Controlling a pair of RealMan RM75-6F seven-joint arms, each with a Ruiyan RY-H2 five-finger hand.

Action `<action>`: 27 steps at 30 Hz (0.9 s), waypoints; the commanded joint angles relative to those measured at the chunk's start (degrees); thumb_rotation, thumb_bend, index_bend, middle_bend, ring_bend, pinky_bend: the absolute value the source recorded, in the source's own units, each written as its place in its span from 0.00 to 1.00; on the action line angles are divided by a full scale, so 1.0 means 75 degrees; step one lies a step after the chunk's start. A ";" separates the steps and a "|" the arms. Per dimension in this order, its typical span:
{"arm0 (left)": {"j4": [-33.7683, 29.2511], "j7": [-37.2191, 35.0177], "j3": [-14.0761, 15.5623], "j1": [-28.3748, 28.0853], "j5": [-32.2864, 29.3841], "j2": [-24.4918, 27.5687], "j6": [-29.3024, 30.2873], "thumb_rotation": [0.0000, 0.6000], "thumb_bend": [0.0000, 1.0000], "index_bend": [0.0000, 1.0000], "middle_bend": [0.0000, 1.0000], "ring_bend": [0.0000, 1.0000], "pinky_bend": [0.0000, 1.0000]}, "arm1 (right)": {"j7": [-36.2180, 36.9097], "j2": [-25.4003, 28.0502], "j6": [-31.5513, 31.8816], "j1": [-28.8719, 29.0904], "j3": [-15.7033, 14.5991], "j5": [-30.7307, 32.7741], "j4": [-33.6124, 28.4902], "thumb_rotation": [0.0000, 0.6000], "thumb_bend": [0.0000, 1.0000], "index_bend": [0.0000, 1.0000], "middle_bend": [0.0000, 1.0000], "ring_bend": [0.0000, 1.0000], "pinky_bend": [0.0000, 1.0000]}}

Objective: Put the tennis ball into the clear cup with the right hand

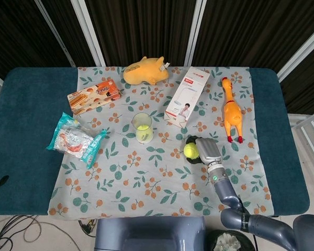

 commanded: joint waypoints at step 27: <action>-0.0081 -0.0282 0.0019 0.0059 0.0053 0.0143 0.0045 1.00 0.00 0.06 0.00 0.00 0.07 | -0.1240 0.2247 -0.0467 0.1970 0.2368 0.2147 -0.2692 1.00 0.49 0.57 0.44 0.51 0.78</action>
